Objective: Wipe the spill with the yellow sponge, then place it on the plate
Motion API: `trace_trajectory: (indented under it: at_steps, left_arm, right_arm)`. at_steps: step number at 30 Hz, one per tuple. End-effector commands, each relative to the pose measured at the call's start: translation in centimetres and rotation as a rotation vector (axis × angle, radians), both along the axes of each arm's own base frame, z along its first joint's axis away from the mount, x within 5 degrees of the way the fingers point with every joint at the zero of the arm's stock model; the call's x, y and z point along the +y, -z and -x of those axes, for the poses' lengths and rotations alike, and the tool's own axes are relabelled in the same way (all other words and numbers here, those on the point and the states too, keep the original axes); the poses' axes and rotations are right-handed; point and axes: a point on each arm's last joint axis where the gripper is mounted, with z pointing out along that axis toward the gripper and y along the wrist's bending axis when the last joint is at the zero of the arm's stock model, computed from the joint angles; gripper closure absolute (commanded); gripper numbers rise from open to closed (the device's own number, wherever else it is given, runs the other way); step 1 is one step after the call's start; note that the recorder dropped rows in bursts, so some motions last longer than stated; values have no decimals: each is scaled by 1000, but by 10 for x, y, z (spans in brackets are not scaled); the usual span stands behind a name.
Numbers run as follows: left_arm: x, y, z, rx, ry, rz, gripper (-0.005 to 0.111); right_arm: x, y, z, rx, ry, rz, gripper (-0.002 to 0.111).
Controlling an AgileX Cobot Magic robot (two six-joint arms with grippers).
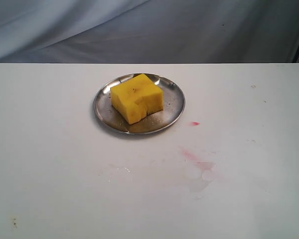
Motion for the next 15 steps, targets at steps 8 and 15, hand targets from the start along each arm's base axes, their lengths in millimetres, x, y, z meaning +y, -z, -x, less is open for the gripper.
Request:
trace_trajectory:
  at_steps: [8,15]
  left_arm:
    - [6,39,-10,-19,-49,65,107]
    - [6,39,-10,-52,-52,21,107]
  right_arm:
    - [0,1,0,-3,-3,2,108]
    - [0,1,0,-3,-3,2,108]
